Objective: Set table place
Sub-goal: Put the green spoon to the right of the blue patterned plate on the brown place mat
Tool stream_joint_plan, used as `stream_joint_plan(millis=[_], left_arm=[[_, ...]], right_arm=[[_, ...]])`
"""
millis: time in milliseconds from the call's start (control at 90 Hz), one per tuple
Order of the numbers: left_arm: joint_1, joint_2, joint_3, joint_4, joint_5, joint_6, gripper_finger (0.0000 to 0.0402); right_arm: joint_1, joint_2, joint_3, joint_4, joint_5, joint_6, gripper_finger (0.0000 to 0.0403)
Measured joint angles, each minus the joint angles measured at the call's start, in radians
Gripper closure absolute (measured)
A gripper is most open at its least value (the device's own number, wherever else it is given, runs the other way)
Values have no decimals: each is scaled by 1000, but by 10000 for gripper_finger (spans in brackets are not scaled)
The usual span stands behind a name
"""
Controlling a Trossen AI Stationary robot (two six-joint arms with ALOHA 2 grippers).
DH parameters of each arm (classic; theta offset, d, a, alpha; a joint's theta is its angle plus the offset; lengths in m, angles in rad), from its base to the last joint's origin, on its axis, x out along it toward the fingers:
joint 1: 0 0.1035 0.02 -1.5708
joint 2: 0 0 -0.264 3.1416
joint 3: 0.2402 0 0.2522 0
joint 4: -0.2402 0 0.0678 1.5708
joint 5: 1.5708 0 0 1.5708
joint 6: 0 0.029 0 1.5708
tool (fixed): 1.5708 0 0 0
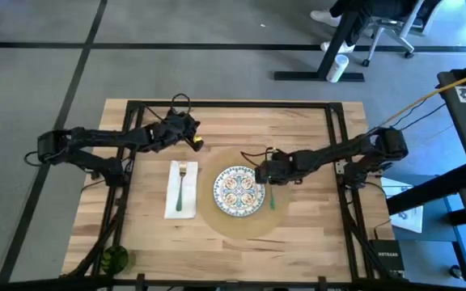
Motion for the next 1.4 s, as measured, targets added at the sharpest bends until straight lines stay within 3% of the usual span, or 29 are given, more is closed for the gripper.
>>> stream_joint_plan(millis=[1400], left_arm=[[-10, 0, 0, -56, 2, -27, 400]], right_arm=[[10, 86, 3, 69, 1, -9, 402]])
